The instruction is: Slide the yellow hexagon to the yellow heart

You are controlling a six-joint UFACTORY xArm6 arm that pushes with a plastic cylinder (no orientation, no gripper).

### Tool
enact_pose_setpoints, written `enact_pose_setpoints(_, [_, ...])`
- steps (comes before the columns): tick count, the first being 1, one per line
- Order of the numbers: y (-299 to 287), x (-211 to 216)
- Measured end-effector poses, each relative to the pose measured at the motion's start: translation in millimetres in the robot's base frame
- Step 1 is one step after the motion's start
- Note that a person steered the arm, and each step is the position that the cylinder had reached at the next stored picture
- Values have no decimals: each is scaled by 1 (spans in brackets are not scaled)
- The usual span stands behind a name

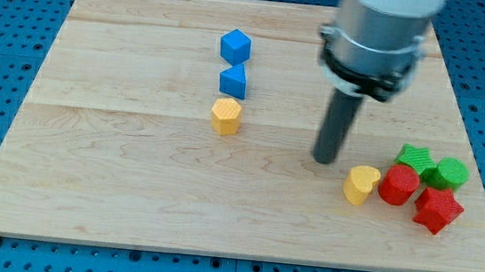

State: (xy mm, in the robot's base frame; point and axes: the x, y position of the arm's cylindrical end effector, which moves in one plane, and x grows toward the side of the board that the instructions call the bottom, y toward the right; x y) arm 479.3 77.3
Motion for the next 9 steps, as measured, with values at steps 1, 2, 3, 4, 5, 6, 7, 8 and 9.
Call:
enact_pose_setpoints(1, [-64, -11])
enact_pose_setpoints(2, [-110, -8])
enact_pose_setpoints(3, [-150, -9])
enact_pose_setpoints(4, [-200, -20])
enact_pose_setpoints(5, [-225, -47])
enact_pose_setpoints(6, [-193, -64])
enact_pose_setpoints(7, [-148, -55])
enact_pose_setpoints(8, [-108, -49])
enact_pose_setpoints(9, [-84, -38])
